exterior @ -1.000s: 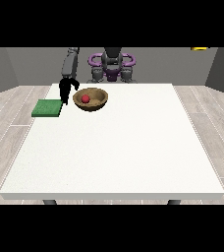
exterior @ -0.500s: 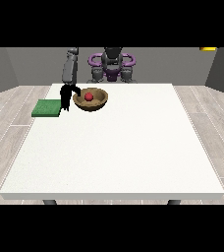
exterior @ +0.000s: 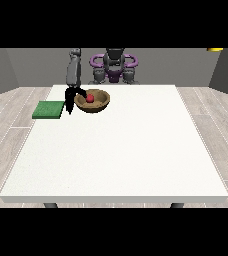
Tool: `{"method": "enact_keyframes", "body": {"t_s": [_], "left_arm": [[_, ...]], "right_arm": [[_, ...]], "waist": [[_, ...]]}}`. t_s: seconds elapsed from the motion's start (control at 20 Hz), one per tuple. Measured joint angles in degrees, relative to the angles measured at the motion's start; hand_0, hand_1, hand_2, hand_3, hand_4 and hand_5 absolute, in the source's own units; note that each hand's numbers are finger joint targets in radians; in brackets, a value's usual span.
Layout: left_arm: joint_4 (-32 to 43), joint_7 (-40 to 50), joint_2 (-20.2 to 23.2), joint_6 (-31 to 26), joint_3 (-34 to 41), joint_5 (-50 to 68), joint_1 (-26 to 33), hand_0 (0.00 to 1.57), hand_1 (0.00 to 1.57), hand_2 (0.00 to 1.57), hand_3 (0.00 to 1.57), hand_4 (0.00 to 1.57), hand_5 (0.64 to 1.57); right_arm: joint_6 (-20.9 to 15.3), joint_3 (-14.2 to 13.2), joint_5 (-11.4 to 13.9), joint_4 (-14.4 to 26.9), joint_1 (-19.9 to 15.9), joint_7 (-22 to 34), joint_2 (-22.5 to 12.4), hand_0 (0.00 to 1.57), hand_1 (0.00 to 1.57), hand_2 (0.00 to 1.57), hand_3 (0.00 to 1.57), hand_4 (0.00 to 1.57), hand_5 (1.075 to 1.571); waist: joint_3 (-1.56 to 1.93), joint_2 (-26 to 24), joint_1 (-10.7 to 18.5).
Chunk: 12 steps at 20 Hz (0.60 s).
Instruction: Pick the cup and pour the ball into the bowl, then pick the bowl and place it on the pad
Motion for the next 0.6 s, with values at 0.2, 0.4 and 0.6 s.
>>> {"method": "enact_keyframes", "body": {"t_s": [0.2,0.4,0.6], "left_arm": [[0.87,-0.65,1.15,-0.99,1.01,0.92,1.31,0.00,0.00,0.00,0.00,1.02,1.540],[-0.30,-0.01,2.04,-1.48,1.52,2.23,0.27,0.00,0.00,0.00,0.00,1.02,1.537],[-0.71,0.20,2.68,-2.28,2.24,3.67,-0.34,0.00,0.00,0.00,0.00,1.09,1.514]], "right_arm": [[-2.33,0.59,0.42,0.42,-1.06,-0.15,1.40,0.00,0.00,0.00,0.00,0.62,1.568],[-6.11,-0.30,1.46,0.40,0.64,-1.01,-0.55,1.57,1.57,1.57,1.55,0.91,1.470],[-9.77,0.05,3.32,-0.97,2.44,-2.13,-2.31,1.57,1.57,1.57,1.53,0.93,1.511]], "waist": [[0.05,-0.36,-0.20],[-0.89,0.57,1.15],[-1.47,1.77,2.75]]}}
